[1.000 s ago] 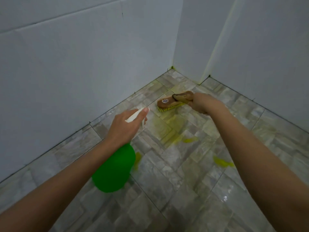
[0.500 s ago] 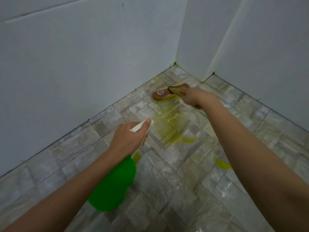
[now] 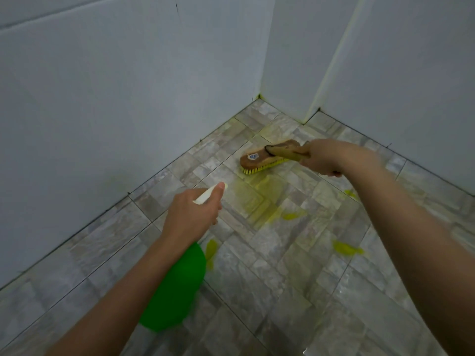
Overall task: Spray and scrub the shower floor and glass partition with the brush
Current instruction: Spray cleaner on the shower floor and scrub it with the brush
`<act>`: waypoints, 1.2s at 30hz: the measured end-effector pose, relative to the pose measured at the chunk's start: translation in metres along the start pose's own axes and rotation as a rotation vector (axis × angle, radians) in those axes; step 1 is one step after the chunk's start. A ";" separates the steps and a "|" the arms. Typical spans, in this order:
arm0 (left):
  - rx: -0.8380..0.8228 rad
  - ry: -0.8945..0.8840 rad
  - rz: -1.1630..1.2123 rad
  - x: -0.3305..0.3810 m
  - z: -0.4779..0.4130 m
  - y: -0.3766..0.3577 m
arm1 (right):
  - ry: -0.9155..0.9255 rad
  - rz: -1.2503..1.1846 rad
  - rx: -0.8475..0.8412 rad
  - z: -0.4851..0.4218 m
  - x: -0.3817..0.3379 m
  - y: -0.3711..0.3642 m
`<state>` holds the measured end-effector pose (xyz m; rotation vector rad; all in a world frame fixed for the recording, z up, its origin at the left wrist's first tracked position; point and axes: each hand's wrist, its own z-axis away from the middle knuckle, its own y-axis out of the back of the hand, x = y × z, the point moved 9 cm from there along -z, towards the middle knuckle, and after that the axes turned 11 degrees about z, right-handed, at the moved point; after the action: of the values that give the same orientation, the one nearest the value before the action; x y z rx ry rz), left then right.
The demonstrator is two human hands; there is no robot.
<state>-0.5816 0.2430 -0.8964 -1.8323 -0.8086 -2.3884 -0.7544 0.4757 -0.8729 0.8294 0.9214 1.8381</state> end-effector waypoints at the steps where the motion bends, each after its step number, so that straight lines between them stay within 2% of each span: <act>1: -0.006 -0.007 -0.013 0.002 -0.001 -0.001 | 0.001 0.037 0.031 -0.003 -0.008 0.001; 5: 0.068 0.018 0.082 0.002 -0.010 0.005 | 0.022 -0.038 0.144 -0.030 -0.025 -0.008; 8: 0.071 0.014 0.090 0.004 -0.017 0.006 | -0.031 0.006 0.064 -0.023 -0.012 0.013; 11: 0.034 -0.041 0.095 0.016 -0.022 0.003 | -0.083 0.119 0.075 -0.028 -0.007 0.024; 14: 0.086 -0.038 0.159 0.015 -0.030 0.005 | -0.057 0.020 0.140 -0.047 -0.019 0.009; 17: 0.138 -0.018 0.207 0.013 -0.031 0.009 | -0.045 0.023 0.114 -0.047 -0.008 0.027; 19: 0.115 -0.021 0.191 0.019 -0.032 0.013 | -0.089 0.098 0.076 -0.043 0.005 0.042; 21: 0.052 -0.030 0.204 0.028 -0.039 0.015 | -0.038 0.170 0.085 -0.041 -0.005 0.044; 24: -0.045 -0.065 0.212 0.046 -0.049 0.012 | 0.092 0.051 0.144 -0.051 -0.019 0.038; 26: -0.070 -0.112 0.243 0.061 -0.053 0.012 | 0.118 0.064 0.094 -0.049 -0.018 0.051; 30: -0.014 -0.169 0.185 0.075 -0.061 0.021 | 0.090 0.325 -0.097 -0.049 -0.011 0.067; 33: 0.051 -0.142 0.295 0.070 -0.072 0.024 | 0.119 0.151 0.063 -0.067 -0.023 0.063; 36: 0.092 -0.151 0.353 0.064 -0.076 0.025 | 0.095 0.004 0.107 -0.079 -0.020 0.057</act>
<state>-0.6616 0.2088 -0.8417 -1.9458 -0.5367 -1.9871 -0.8361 0.4186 -0.8673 0.8146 1.0869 1.8579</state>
